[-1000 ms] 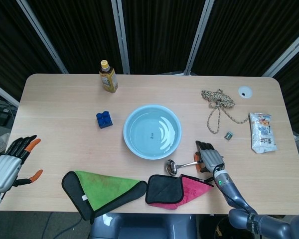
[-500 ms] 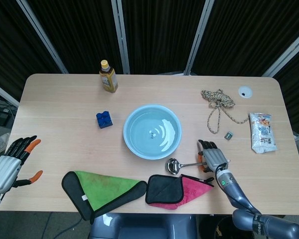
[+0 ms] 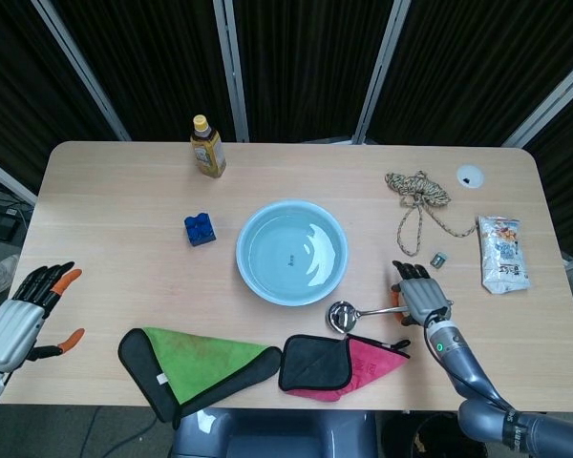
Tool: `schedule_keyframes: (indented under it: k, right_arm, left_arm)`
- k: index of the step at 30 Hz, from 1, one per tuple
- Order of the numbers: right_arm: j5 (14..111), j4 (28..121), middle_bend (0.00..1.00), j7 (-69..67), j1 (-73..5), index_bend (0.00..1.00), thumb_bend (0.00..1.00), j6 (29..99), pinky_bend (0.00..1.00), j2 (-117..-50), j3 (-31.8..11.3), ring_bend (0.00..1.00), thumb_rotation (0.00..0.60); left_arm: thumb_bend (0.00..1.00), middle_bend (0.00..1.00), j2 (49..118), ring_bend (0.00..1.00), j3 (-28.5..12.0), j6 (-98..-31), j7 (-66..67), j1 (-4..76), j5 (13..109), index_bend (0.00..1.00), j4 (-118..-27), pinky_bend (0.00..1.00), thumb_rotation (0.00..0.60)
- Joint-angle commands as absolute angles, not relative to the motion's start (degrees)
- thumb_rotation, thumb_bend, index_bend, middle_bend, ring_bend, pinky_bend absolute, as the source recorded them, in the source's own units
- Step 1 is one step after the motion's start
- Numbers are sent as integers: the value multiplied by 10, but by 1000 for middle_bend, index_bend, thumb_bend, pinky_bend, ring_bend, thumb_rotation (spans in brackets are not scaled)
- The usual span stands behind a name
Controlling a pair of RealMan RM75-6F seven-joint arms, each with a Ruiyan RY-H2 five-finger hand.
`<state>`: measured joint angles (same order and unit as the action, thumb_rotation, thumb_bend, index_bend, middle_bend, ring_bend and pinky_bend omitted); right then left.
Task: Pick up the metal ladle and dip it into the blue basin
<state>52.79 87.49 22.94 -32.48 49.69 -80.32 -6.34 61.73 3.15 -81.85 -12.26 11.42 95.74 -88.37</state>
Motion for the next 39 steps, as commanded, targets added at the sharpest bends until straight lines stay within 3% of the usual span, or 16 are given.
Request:
schedule_keyframes:
  k: [1, 23, 39]
  right_arm:
    - [504, 907, 0, 255, -332, 700, 424, 503, 0, -777, -59, 0, 600]
    - [393, 1019, 0, 306, -375, 704, 429, 521, 0, -645, -57, 0, 600]
    - [238, 1054, 0, 364, -482, 707, 432, 473, 0, -566, -53, 0, 600]
  left_arm:
    - [305, 0, 617, 0, 30, -820, -124, 113, 955, 0, -884, 0, 494]
    - [306, 0, 623, 0, 28, -808, -113, 116, 944, 0, -886, 0, 496]
    - [305, 0, 636, 0, 23, -788, -76, 121, 925, 0, -890, 0, 492]
